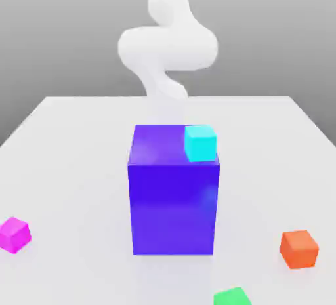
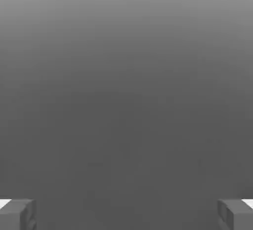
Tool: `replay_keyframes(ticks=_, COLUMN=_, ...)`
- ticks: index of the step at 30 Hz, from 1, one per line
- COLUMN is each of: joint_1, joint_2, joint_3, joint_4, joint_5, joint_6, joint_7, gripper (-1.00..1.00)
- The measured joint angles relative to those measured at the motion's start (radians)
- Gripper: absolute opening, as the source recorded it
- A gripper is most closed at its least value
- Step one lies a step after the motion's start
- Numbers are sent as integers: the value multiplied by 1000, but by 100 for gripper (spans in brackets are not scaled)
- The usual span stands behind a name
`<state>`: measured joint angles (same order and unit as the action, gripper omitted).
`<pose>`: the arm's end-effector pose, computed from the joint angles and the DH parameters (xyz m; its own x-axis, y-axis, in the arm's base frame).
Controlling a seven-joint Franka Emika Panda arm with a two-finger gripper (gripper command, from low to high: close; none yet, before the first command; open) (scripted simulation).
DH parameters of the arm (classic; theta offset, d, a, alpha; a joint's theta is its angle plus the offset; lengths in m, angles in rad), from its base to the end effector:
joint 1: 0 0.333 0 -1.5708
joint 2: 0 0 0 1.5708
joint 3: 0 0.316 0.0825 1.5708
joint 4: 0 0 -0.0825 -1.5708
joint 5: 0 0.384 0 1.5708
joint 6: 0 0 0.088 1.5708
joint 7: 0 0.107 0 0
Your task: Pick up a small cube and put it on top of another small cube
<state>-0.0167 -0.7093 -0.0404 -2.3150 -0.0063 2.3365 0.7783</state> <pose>0.3797 -0.0271 0.6744 0.4963 -0.7356 0.4609 -0.5555 -0.6772 -0.4826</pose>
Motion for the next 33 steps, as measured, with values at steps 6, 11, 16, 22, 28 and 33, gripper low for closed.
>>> replay_keyframes(ticks=6, joint_1=-42, joint_2=220, joint_3=-109, joint_4=-37, joint_5=-1, joint_6=90, joint_7=-64, gripper=0)
replay_keyframes(ticks=11, joint_1=-77, joint_2=399, joint_3=-205, joint_4=-67, joint_5=23, joint_6=163, joint_7=-134, gripper=0)
replay_keyframes(ticks=16, joint_1=-118, joint_2=582, joint_3=-294, joint_4=-97, joint_5=78, joint_6=235, joint_7=-225, gripper=0)
replay_keyframes(ticks=22, joint_1=-232, joint_2=809, joint_3=-339, joint_4=-131, joint_5=181, joint_6=318, joint_7=-362, gripper=0)
replay_keyframes(ticks=28, joint_1=-355, joint_2=1034, joint_3=-300, joint_4=-141, joint_5=294, joint_6=419, joint_7=-491, gripper=0)
replay_keyframes(ticks=33, joint_1=-430, joint_2=1162, joint_3=-210, joint_4=-111, joint_5=388, joint_6=511, joint_7=-564, gripper=-100)
